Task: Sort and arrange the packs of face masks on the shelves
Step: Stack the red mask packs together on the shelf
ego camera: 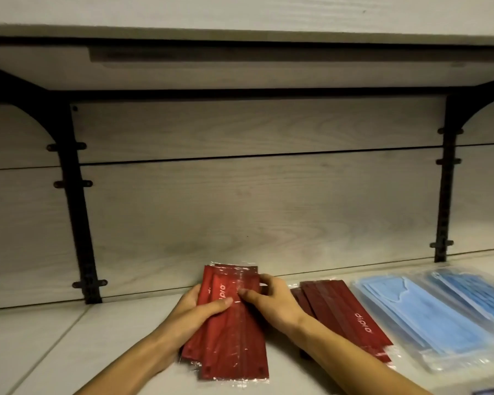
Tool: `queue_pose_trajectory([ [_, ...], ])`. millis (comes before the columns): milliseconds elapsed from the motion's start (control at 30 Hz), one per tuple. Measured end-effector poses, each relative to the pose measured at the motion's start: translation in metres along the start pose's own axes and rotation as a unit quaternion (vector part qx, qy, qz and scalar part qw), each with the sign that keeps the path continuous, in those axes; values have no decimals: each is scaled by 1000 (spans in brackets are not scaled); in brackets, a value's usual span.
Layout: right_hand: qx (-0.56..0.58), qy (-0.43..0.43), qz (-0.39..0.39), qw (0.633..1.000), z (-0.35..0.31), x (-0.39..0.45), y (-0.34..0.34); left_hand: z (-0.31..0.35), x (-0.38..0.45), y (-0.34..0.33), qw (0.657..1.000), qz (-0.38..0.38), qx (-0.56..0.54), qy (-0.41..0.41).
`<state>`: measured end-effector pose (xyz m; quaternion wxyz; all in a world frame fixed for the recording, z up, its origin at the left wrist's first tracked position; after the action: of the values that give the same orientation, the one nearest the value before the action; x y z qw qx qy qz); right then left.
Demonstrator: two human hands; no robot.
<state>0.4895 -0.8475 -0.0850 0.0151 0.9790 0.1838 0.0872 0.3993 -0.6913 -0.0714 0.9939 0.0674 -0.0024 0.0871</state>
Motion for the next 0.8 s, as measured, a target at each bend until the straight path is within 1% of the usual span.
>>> queue_pose_trajectory([
  [67,-100,51,12,994,-8,-6,-1,-2,1,-5,1000,2,16,1],
  [100,-130,68,22,989,-12,-8,1,-1,2,-6,1000,5,20,3],
  [167,-194,75,40,977,-19,-14,14,-2,4,-7,1000,14,22,9],
  [200,-245,69,53,966,-23,-18,25,-3,6,-6,999,20,22,12],
  [233,-302,71,75,948,-27,-24,38,-3,7,-6,999,27,21,14],
  [300,-414,91,126,897,-31,-39,67,-5,12,-9,999,36,19,23],
  [333,-457,92,140,873,-31,-47,80,-5,15,-13,999,35,17,28],
  [400,-543,45,129,829,-28,-59,97,-3,20,-24,999,21,15,38],
  [433,-572,13,110,812,-23,-61,102,-1,22,-32,999,14,15,41],
  [467,-586,-8,96,805,-18,-60,106,1,24,-39,999,8,15,43],
  [500,-580,-14,84,810,-16,-59,109,3,26,-45,999,5,13,43],
  [533,-560,-6,75,825,-16,-59,112,4,28,-51,999,2,11,43],
  [600,-494,6,65,867,-18,-57,119,6,33,-60,999,-4,12,49],
  [633,-467,4,69,882,-21,-57,124,6,34,-63,998,-10,12,53],
  [700,-435,10,86,896,-29,-58,136,3,36,-67,998,-24,15,56],
  [800,-399,42,112,909,-44,-59,154,-1,36,-64,997,-48,7,63],
])
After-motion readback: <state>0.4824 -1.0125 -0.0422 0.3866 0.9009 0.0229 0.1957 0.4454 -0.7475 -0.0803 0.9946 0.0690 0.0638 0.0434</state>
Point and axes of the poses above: each hand's wrist, its own x-axis towards the middle knuckle, its own y-axis out of the back of the hand, z = x × y, the point moved 3 cm from there along x, towards the middle knuckle, and after that the axes turned 6 degrees about x, right-handed, at the moved point
